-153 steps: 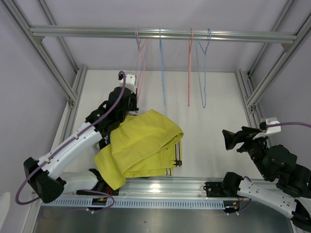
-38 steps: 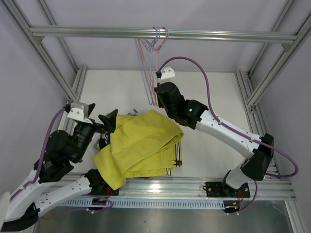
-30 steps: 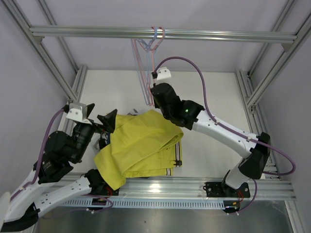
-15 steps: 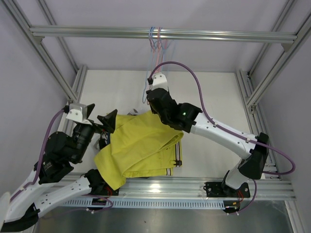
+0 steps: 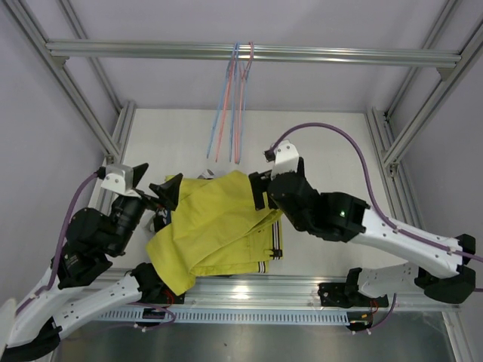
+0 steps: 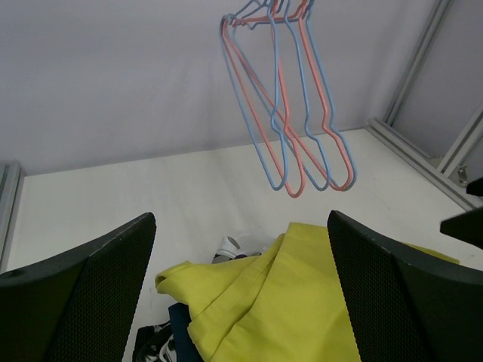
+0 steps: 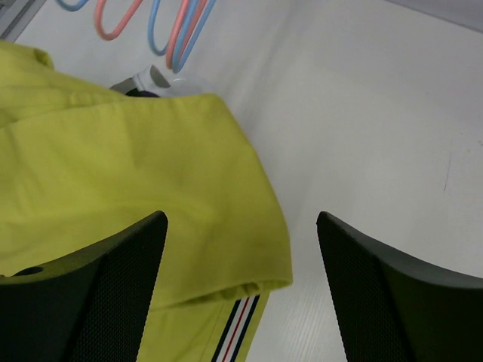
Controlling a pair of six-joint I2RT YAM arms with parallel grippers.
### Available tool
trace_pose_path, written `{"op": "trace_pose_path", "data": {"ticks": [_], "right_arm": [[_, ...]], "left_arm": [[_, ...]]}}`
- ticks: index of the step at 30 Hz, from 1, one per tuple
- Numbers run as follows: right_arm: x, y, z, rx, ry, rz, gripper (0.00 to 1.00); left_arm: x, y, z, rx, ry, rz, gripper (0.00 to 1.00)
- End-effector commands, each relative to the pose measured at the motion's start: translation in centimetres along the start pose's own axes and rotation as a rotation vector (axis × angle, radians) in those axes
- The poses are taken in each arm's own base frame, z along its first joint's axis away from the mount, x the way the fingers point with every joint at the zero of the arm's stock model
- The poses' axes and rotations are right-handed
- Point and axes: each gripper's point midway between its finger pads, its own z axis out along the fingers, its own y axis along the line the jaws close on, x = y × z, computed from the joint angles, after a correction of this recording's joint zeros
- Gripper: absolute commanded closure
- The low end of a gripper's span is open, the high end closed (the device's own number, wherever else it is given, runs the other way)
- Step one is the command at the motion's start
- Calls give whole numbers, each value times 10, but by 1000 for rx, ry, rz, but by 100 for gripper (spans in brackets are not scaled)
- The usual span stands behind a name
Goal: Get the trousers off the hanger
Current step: Move the hanger to the clothesline, then reset both arms
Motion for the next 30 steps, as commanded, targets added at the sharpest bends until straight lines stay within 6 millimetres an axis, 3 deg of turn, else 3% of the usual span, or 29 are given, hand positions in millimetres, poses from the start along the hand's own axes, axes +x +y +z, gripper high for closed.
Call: {"op": "trace_pose_path", "data": {"ticks": [1, 6, 11, 14, 20, 25, 30], "right_arm": [[13, -9, -25, 12, 6, 25, 15], [6, -28, -36, 61, -13, -43, 9], [5, -38, -37, 104, -13, -98, 0], [23, -53, -35, 178, 25, -127, 0], [46, -85, -36, 324, 28, -157, 1], [52, -102, -39, 314, -37, -116, 1], [30, -129, -67, 244, -174, 101, 0]], "left_arm": [[-10, -3, -11, 48, -45, -64, 0], [-6, 3, -8, 11, -32, -46, 1], [12, 0, -1, -3, 39, -28, 1], [30, 3, 0, -39, 104, -18, 1], [41, 12, -12, -49, 88, -41, 1], [49, 22, -9, -104, 79, 5, 1], [58, 13, -1, -70, 100, -19, 1]]}}
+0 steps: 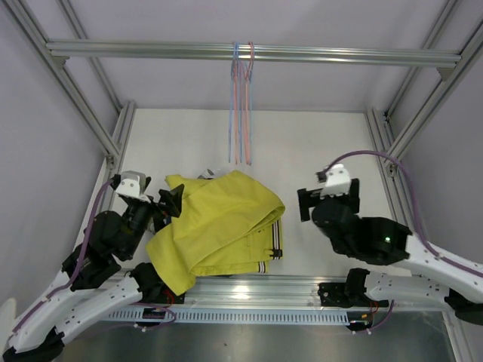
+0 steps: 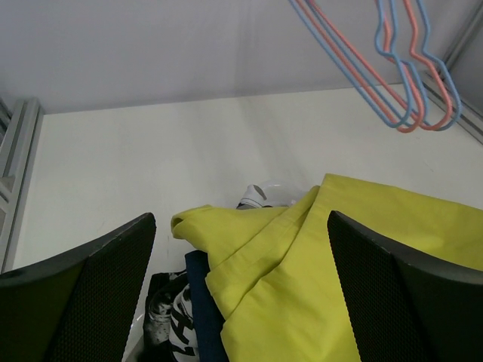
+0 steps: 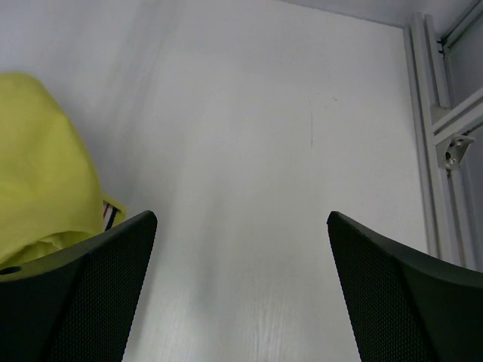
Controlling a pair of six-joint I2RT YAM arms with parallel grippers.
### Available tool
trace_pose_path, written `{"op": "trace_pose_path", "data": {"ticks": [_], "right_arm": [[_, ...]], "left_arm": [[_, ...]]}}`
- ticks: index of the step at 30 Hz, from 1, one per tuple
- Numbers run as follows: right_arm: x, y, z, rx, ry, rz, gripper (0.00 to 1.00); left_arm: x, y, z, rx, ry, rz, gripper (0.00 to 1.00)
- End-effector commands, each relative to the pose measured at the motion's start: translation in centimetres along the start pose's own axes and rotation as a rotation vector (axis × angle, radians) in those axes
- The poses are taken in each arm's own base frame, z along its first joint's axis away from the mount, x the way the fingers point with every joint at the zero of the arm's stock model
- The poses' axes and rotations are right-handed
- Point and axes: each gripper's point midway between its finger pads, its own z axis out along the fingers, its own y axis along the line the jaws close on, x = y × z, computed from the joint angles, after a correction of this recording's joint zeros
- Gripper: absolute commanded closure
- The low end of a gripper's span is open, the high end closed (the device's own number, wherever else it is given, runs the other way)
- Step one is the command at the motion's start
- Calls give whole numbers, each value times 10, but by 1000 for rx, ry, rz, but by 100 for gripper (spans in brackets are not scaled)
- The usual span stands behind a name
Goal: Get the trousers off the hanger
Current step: Reset both arms
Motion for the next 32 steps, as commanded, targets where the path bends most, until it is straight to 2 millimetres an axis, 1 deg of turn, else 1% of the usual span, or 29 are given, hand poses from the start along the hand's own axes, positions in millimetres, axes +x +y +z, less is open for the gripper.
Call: {"op": "trace_pose_path", "data": {"ticks": [1, 3, 4, 6, 7, 9, 10, 14, 17, 22, 27, 32], "right_arm": [[-31, -25, -10, -6, -133, 213, 0], [-31, -35, -12, 6, -149, 238, 1], [-29, -36, -11, 10, -146, 236, 1], [-27, -33, -9, 15, -136, 224, 1], [-25, -29, -5, 22, -121, 202, 1], [-22, -27, 0, 46, -102, 174, 0], [-19, -22, 5, 64, -83, 149, 1], [-15, -22, 15, 110, -44, 136, 1], [-14, -21, 16, 107, -40, 142, 0], [-13, -24, 15, 105, -45, 148, 1], [-12, -22, 18, 121, -34, 131, 0], [-14, -18, 18, 111, -29, 134, 0]], "left_arm": [[-6, -3, 8, 6, -16, -34, 0], [-6, -5, 9, 17, -11, -50, 1], [-7, -2, 9, 7, -16, -55, 1], [-9, -1, 7, 10, -24, -62, 1], [-9, 1, 7, 4, -25, -62, 1], [-11, 3, 5, -2, -33, -65, 0], [-12, 4, 4, -7, -41, -69, 1], [-14, 10, 0, -26, -60, -69, 1], [-16, 13, -1, -39, -69, -72, 1], [-15, 12, -1, -36, -65, -73, 0], [-14, 9, 0, -22, -60, -80, 1], [-15, 12, -2, -29, -70, -83, 1]]}}
